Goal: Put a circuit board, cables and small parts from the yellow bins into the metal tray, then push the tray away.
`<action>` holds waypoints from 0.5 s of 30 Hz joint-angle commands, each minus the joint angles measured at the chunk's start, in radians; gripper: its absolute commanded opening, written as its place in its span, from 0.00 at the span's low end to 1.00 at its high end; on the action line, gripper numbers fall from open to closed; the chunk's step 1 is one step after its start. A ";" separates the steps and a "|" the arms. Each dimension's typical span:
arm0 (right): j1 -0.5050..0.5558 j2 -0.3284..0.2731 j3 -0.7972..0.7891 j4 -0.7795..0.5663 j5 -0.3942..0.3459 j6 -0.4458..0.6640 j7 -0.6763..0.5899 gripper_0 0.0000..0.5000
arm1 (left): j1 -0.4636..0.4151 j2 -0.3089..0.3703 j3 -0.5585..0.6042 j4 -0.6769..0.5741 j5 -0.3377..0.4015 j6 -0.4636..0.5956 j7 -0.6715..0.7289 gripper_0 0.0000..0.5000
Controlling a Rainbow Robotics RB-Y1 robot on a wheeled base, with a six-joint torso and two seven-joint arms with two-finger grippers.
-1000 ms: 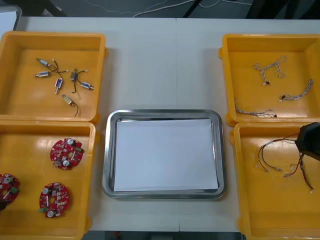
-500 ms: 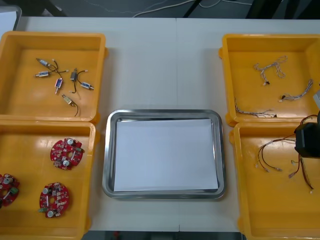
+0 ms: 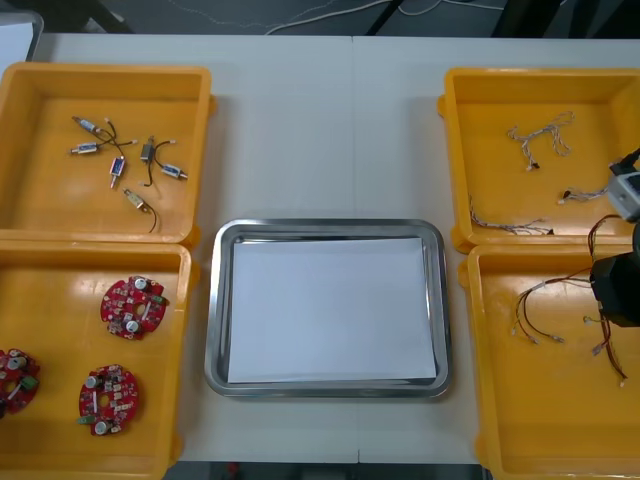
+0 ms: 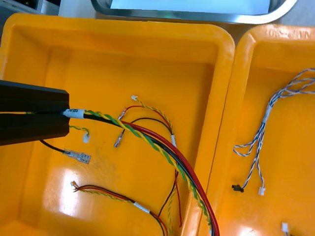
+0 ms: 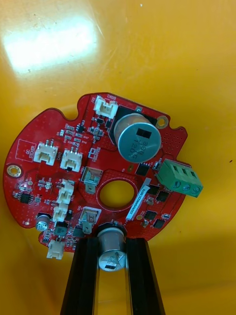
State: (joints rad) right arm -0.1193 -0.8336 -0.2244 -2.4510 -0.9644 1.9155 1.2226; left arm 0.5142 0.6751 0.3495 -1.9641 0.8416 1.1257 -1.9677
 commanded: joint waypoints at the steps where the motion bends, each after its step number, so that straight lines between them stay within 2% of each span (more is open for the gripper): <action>1: -0.025 -0.048 -0.016 -0.026 -0.020 0.004 0.087 0.00 | -0.014 -0.019 -0.029 0.001 0.016 0.011 -0.059 0.00; 6: -0.043 -0.087 0.040 -0.026 -0.028 0.004 0.112 0.00 | -0.034 -0.019 -0.041 0.002 0.025 0.011 -0.056 0.00; 11: -0.074 -0.093 0.071 -0.028 -0.045 0.004 0.123 0.00 | -0.052 -0.019 -0.052 0.001 0.033 0.011 -0.054 0.00; 15: -0.092 -0.093 0.077 -0.028 -0.088 0.004 0.137 0.00 | -0.068 -0.019 -0.064 0.001 0.050 0.011 -0.054 0.00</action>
State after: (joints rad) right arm -0.1735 -0.8901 -0.1614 -2.4519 -1.0206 1.9158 1.3125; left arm 0.4725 0.6751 0.3248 -1.9642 0.8710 1.1289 -1.9677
